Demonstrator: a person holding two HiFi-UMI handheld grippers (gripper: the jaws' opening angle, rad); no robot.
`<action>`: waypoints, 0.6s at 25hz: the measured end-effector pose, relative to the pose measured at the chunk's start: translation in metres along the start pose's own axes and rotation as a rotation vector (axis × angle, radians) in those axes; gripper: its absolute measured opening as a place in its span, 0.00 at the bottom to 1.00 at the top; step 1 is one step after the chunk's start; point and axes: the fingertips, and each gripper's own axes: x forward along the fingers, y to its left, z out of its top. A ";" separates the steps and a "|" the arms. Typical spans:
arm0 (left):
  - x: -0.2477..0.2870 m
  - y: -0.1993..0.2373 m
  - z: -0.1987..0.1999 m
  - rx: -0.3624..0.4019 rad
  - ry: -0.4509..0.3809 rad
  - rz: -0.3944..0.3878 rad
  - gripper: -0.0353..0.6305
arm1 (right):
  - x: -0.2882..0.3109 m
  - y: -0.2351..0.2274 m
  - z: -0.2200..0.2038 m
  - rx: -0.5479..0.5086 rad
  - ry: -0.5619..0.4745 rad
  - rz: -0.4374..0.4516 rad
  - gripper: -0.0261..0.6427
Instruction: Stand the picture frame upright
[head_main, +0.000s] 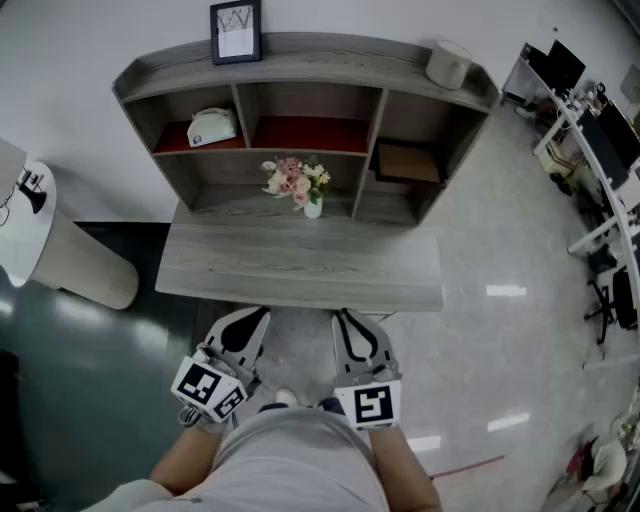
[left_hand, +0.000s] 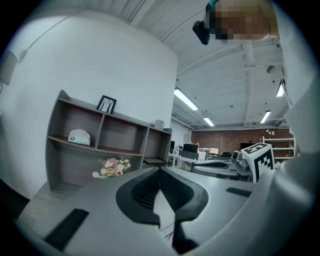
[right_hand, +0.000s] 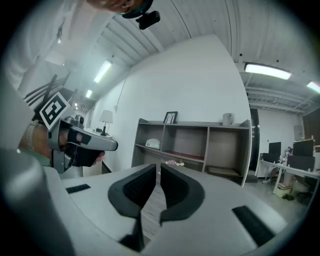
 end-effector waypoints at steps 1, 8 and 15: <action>0.001 -0.002 0.000 0.000 0.000 0.000 0.08 | -0.001 -0.002 -0.001 0.000 -0.001 0.002 0.10; 0.014 -0.013 -0.001 0.002 0.003 0.006 0.08 | -0.006 -0.018 -0.003 0.007 -0.012 0.007 0.10; 0.040 -0.034 -0.003 0.013 0.017 0.013 0.08 | -0.017 -0.050 -0.009 0.124 -0.053 0.018 0.10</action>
